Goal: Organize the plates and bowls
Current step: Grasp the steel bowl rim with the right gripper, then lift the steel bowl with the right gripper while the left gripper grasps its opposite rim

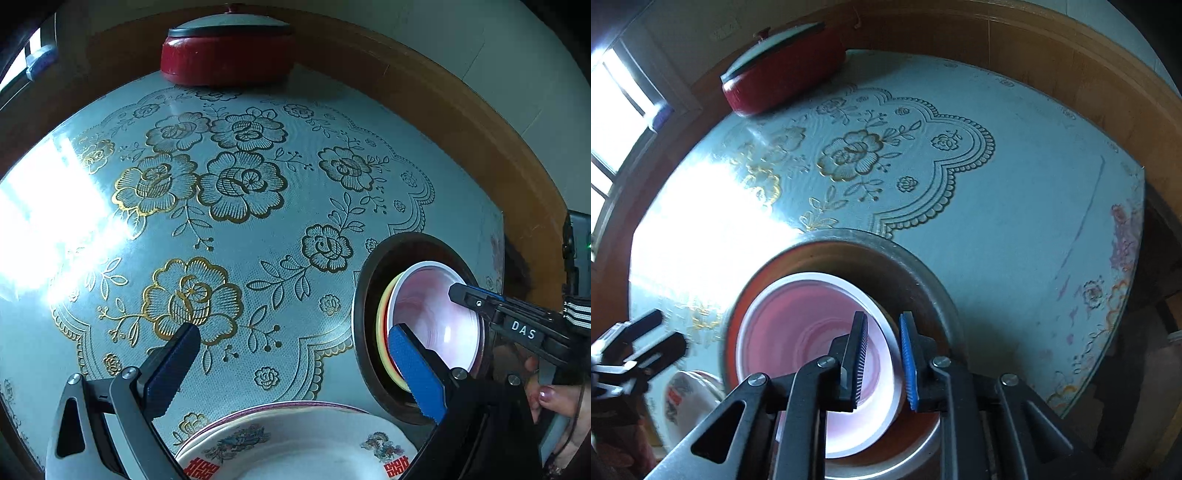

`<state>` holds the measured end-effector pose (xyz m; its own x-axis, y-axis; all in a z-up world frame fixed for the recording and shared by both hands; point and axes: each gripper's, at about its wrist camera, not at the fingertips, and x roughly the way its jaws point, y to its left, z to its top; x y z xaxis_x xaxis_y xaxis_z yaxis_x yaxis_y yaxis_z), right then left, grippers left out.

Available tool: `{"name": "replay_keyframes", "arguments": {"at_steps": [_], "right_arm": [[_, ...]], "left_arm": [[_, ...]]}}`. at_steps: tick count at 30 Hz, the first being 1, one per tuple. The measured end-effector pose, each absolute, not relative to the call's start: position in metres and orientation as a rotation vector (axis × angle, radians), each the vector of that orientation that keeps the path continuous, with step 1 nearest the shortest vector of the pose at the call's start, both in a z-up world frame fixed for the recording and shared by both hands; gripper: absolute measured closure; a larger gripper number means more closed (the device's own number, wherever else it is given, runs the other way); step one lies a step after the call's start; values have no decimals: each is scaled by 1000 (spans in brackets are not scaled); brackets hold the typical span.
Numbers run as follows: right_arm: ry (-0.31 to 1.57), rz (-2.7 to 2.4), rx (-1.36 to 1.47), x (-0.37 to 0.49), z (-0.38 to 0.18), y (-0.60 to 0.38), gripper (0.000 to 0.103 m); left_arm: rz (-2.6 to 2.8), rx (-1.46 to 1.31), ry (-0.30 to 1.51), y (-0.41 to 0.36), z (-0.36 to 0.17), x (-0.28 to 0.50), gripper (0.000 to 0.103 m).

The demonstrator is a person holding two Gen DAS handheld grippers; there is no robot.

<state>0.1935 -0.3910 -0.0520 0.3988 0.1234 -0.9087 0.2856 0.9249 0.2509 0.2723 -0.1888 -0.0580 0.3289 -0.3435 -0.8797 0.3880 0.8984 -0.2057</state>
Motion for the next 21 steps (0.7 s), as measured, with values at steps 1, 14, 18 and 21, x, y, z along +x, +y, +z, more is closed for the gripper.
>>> {"name": "replay_keyframes", "arguments": {"at_steps": [1,14,18,21], "right_arm": [[1149,-101,426,191,-49,-393,82],[1098,-157,604,152,-48,-438,77],[1119,-165,624,147,-57,-440,77],[1126,-169,637,146,-63,-440,77]], "left_arm": [[-486,45,1145,-190,-59,273,1],[-534,-42,1219,-195,-74,289,10],[-549,-39,1236,-197,-78,291,18],[-555,-42,1247,-198,-81,293,21]]}}
